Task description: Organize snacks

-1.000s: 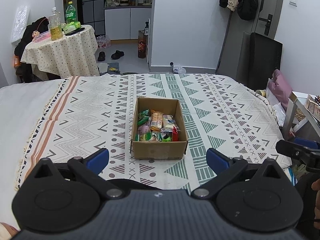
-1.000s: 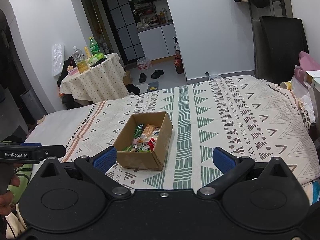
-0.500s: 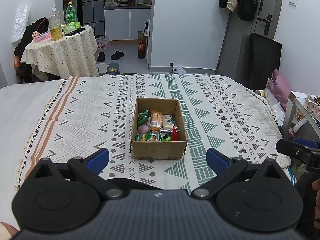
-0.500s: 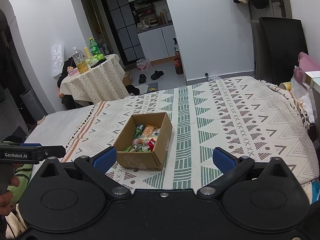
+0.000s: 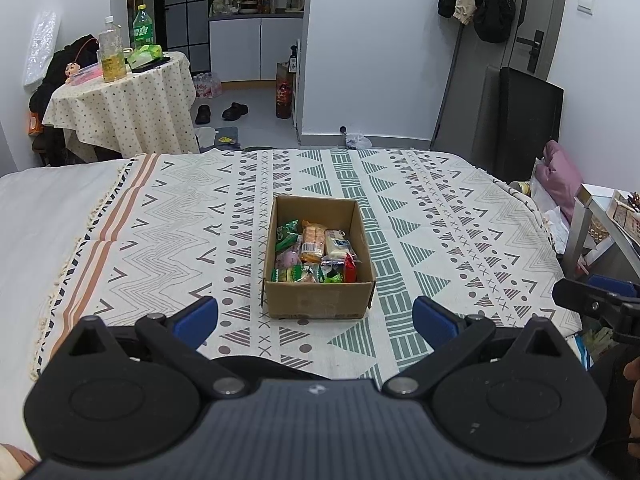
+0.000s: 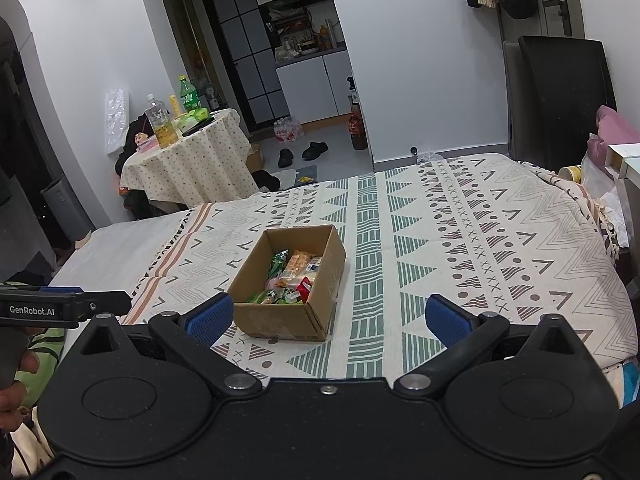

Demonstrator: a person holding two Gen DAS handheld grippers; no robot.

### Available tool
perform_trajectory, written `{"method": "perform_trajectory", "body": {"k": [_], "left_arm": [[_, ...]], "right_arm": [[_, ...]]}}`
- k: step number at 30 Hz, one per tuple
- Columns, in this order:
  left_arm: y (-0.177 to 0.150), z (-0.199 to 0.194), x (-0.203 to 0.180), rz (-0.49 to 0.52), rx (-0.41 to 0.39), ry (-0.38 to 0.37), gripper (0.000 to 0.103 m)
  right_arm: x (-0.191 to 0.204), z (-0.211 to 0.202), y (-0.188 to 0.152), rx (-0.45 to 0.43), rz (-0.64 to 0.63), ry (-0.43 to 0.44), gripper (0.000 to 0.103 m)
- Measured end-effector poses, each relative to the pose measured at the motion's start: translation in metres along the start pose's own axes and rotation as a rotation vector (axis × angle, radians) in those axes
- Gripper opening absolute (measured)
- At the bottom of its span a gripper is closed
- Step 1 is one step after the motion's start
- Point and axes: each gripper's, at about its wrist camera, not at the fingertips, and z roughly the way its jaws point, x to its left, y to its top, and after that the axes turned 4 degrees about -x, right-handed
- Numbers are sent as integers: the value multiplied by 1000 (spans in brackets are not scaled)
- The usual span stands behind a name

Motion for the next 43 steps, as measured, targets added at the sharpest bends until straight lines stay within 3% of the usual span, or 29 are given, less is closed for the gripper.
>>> {"method": "perform_trajectory", "body": {"k": [43], "left_arm": [[0,-3,0,1,-3,-9,103]], "right_arm": [[-3,1,-1,6,2,2,103]]}}
